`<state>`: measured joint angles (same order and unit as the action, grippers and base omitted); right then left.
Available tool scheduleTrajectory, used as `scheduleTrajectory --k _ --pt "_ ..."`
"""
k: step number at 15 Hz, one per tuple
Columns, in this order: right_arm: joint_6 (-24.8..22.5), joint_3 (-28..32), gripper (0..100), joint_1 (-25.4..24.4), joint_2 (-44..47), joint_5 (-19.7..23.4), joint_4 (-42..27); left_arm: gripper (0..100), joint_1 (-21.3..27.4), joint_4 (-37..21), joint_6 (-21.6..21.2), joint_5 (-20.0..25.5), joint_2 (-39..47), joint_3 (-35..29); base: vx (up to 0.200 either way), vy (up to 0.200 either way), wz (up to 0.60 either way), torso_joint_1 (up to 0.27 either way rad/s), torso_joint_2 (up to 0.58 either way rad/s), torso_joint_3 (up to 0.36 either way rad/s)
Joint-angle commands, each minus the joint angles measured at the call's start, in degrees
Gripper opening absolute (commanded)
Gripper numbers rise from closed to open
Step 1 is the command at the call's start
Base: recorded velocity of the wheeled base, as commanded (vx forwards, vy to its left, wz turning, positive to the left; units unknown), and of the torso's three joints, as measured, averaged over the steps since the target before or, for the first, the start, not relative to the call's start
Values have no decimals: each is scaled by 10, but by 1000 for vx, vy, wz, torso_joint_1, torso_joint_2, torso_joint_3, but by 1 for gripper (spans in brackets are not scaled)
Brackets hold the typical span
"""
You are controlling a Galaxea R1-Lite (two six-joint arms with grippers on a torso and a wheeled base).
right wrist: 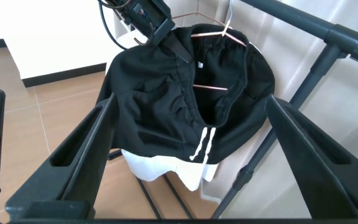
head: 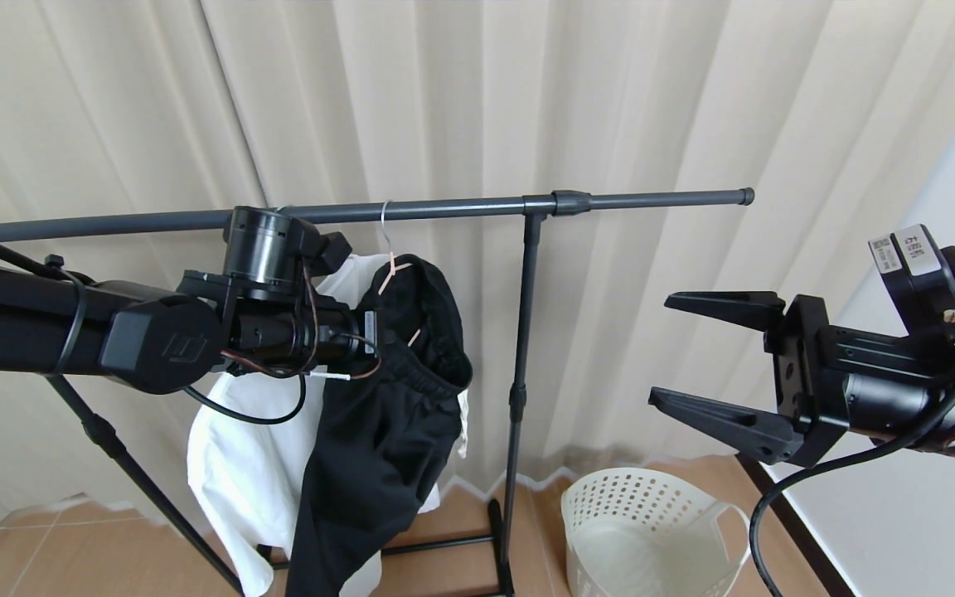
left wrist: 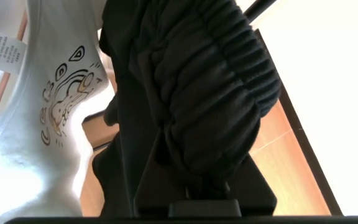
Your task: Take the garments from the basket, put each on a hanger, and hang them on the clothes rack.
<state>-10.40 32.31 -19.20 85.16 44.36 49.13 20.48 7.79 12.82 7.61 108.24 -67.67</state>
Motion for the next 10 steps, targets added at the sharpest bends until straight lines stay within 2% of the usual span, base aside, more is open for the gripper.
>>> scheduleTrajectory --k 1,10 --pt "0 0 100 0 1 0 0 100 0 0 0 -2 0 0 0 0 0 0 0 0" --pt "-1 -1 100 0 0 0 0 100 0 -1 1 -10 -9 3 0 0 0 0 0 0"
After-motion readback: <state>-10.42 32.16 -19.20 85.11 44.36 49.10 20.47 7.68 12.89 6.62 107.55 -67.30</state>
